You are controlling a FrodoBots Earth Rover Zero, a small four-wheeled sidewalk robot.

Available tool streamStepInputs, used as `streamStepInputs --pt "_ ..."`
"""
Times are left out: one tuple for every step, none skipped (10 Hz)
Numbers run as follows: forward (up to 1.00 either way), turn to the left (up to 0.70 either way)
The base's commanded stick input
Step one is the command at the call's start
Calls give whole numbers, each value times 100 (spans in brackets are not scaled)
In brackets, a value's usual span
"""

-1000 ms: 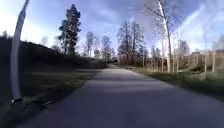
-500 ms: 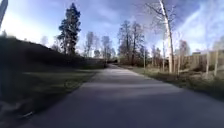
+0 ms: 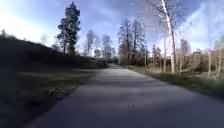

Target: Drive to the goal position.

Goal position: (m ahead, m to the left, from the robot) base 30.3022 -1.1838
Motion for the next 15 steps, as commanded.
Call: streamStepInputs --pt "100 0" --pt "100 0" --pt "100 0" --pt "100 0" --pt "100 0" --pt "100 0" --pt "100 0" --pt "100 0" --pt "100 0" --pt "100 0" --pt "100 0" --pt "100 0" --pt "100 0" --pt "100 0" --pt "100 0"
